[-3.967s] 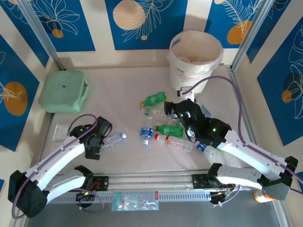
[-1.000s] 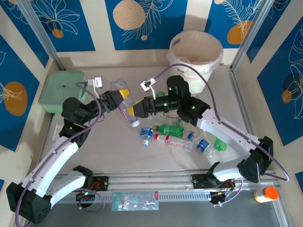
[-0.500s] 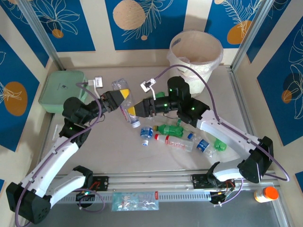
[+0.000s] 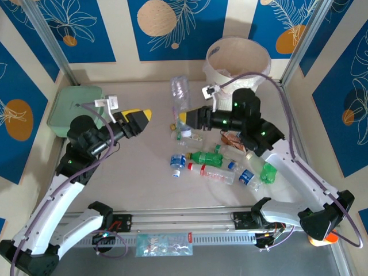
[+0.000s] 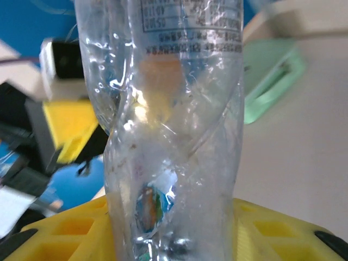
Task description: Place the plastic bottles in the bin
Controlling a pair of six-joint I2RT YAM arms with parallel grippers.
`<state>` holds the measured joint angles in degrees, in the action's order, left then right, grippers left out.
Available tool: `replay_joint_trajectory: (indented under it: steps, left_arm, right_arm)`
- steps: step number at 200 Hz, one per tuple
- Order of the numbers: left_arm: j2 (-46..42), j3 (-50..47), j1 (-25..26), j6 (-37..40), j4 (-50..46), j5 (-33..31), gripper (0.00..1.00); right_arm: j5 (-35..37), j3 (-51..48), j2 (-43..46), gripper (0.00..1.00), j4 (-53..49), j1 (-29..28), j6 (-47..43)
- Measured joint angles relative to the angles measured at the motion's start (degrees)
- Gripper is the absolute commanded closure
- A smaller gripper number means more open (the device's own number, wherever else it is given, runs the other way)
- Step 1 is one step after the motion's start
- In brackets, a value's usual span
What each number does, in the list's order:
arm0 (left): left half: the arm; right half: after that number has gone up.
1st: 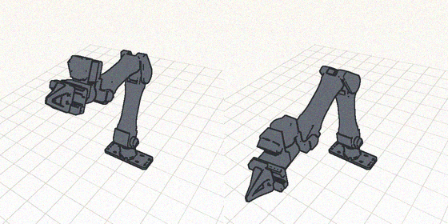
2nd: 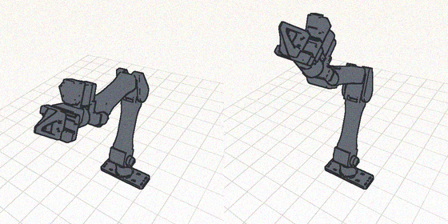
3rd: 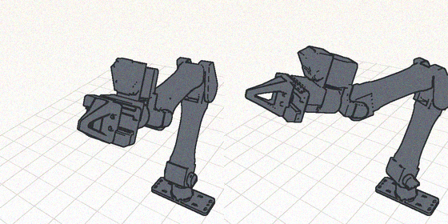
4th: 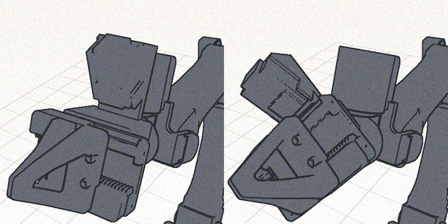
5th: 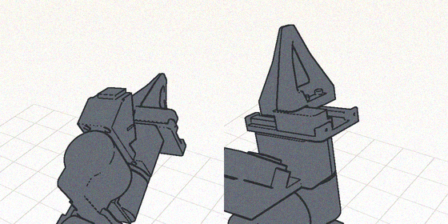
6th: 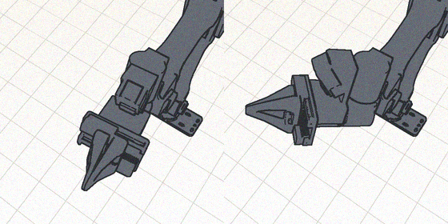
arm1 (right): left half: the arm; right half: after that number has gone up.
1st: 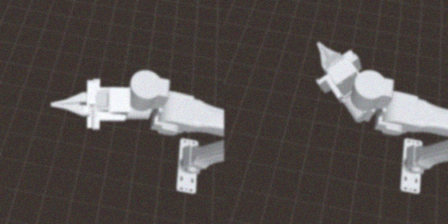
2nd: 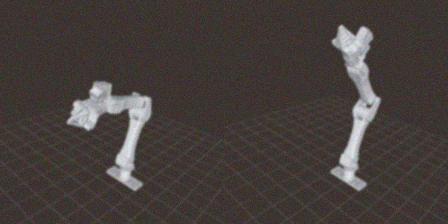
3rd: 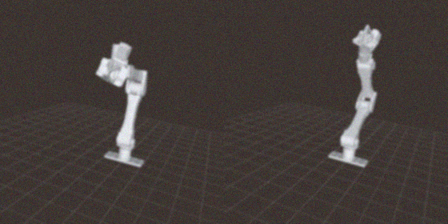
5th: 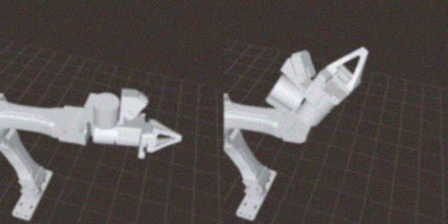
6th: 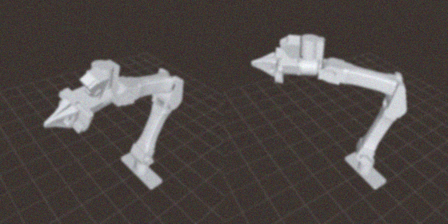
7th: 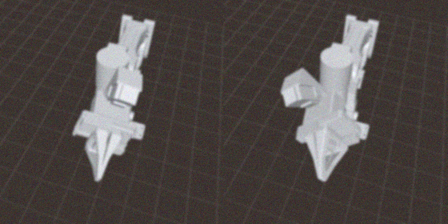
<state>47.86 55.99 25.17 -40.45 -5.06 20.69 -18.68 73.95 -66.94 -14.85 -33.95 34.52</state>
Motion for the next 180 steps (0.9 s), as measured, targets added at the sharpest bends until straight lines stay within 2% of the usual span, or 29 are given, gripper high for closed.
replay_joint_trajectory:
  steps: [48, 106, 134, 180]
  left_arm:
    - [4.33, 0.22, 2.4, 6.29, -9.99, -1.27, 0.16]
    - [5.7, 2.64, 2.62, 10.25, -14.1, -0.66, 0.17]
    - [6.25, 2.75, 2.71, 10.6, -14.1, 0.42, 0.17]
    - [6.75, 2.75, 2.73, 10.69, -14.08, 1.77, 0.17]
  right_arm:
    - [13.97, 13.62, -3.87, 0.55, -11.76, 10.51, -8.02]
    - [22.99, 31.89, -19.3, 0.56, -17.97, 21.03, -14.47]
    - [26.69, 43.04, -28.98, 0.56, -19.93, 23.54, -15.89]
    - [33.83, 60.41, -43.67, 0.55, -24.63, 24.28, -17.2]
